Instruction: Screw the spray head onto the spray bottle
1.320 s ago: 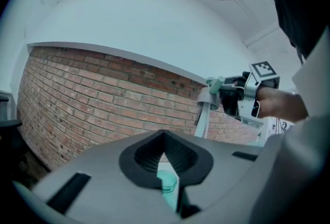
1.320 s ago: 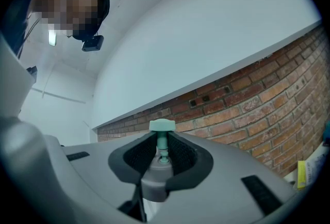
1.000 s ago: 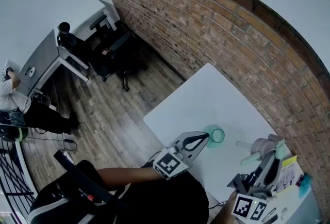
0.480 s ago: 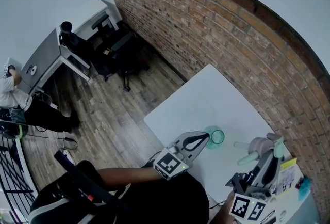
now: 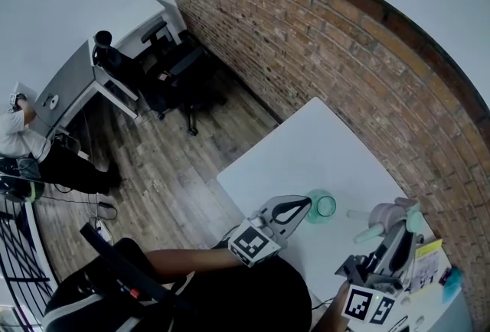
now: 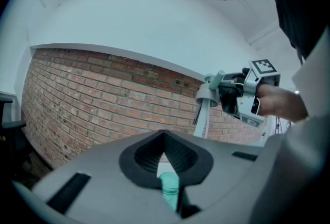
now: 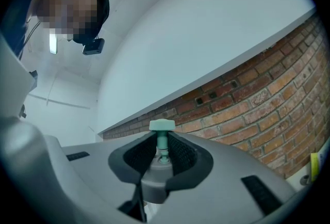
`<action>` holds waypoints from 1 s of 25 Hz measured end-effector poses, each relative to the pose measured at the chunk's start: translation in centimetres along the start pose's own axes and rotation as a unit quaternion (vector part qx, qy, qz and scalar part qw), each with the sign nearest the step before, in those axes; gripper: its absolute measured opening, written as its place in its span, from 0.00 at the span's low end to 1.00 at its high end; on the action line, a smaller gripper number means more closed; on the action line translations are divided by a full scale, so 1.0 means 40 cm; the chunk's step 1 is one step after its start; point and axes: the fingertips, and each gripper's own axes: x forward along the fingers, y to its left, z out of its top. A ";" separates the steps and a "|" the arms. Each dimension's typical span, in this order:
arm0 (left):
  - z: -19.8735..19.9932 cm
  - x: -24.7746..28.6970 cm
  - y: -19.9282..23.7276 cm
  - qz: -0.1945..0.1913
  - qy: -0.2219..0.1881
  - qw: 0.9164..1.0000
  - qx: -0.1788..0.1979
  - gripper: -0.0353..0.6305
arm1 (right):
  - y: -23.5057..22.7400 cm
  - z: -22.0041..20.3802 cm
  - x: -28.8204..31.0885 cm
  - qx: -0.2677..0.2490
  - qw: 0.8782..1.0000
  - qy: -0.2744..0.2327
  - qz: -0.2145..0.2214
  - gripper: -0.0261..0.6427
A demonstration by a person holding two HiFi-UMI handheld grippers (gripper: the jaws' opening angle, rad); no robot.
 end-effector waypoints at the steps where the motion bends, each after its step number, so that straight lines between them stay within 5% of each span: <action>1: 0.003 0.000 0.002 0.002 -0.001 1.000 -0.004 0.05 | -0.001 -0.004 0.001 0.001 1.000 0.001 0.000 0.15; 25: -0.019 -0.011 0.034 0.009 0.009 1.000 -0.002 0.05 | 0.002 -0.110 0.015 0.011 0.999 0.042 0.000 0.15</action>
